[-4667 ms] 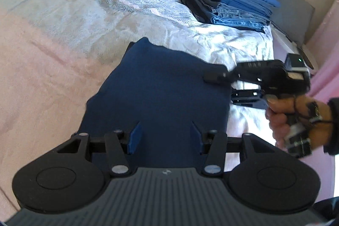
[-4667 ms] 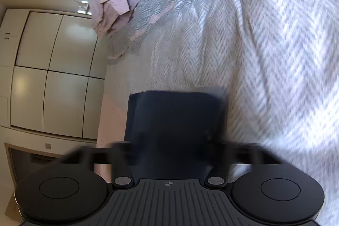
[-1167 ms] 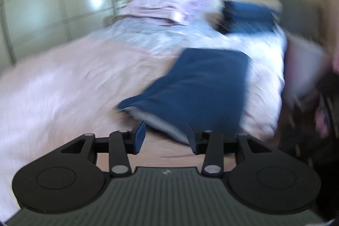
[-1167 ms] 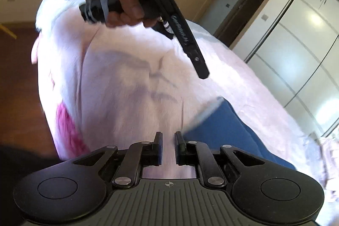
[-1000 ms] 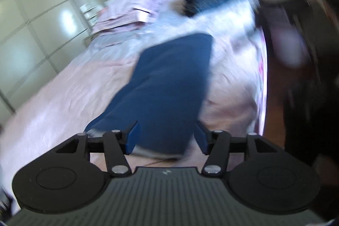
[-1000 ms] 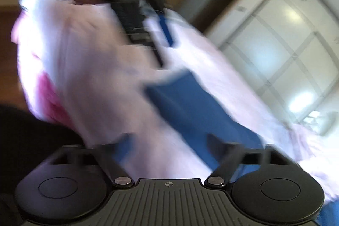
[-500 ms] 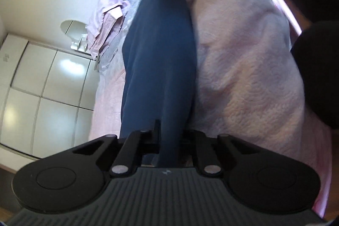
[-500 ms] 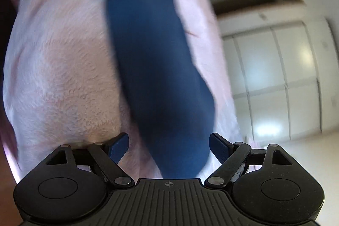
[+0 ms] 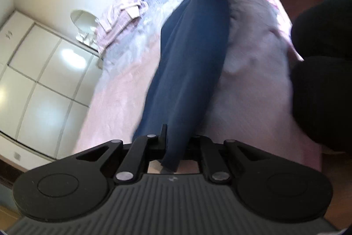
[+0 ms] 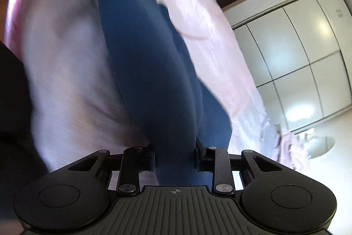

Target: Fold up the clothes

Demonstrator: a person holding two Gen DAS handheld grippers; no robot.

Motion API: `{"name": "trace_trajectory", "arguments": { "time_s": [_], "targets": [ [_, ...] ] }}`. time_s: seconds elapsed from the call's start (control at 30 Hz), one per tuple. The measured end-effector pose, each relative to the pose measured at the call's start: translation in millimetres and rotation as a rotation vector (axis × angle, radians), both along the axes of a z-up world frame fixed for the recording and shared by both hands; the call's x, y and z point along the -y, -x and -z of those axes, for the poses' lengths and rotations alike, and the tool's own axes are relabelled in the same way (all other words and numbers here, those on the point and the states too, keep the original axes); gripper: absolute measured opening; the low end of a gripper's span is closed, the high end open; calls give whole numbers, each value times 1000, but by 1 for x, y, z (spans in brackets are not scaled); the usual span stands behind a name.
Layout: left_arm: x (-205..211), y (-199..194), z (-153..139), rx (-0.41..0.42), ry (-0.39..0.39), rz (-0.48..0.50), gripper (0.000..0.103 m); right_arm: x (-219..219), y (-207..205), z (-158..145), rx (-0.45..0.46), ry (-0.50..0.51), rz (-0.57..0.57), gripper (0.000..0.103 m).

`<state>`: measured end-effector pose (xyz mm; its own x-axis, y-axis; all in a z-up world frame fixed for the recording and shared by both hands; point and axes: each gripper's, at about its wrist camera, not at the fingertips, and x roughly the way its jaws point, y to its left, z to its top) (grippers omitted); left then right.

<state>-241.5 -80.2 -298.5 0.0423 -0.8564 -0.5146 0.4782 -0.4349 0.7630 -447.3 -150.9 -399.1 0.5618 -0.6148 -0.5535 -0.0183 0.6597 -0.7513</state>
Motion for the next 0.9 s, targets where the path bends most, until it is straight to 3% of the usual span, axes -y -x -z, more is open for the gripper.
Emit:
{"name": "trace_trajectory", "arguments": {
  "time_s": [0.1, 0.27, 0.43, 0.53, 0.6, 0.63, 0.67, 0.77, 0.9],
  "targets": [
    [-24, -10, 8, -17, -34, -32, 6, -30, 3, 8, -3, -8, 16, 32],
    [-42, -27, 10, -71, -62, -108, 6, -57, 5, 25, -23, -18, 49, 46],
    [-45, -74, -19, -292, -43, -272, 6, -65, 34, -9, 67, -180, 90, 46],
    [-35, -99, -41, -458, -12, -356, 7, -37, 39, -21, 182, -311, 152, 46],
    [-22, -110, -54, -582, -3, -391, 17, -19, 42, -29, 259, -398, 193, 54],
    [-13, -115, -59, -651, -18, -398, 23, -10, 44, -33, 297, -442, 214, 68],
    [-5, -120, -64, -720, -33, -405, 31, -1, 45, -37, 336, -485, 235, 74],
    [32, -129, -68, -886, -96, -419, 32, 27, 50, -49, 451, -616, 297, 74],
    [89, -141, -61, -1010, -152, -461, 40, 64, 57, -64, 606, -790, 379, 74]
  ]
}}
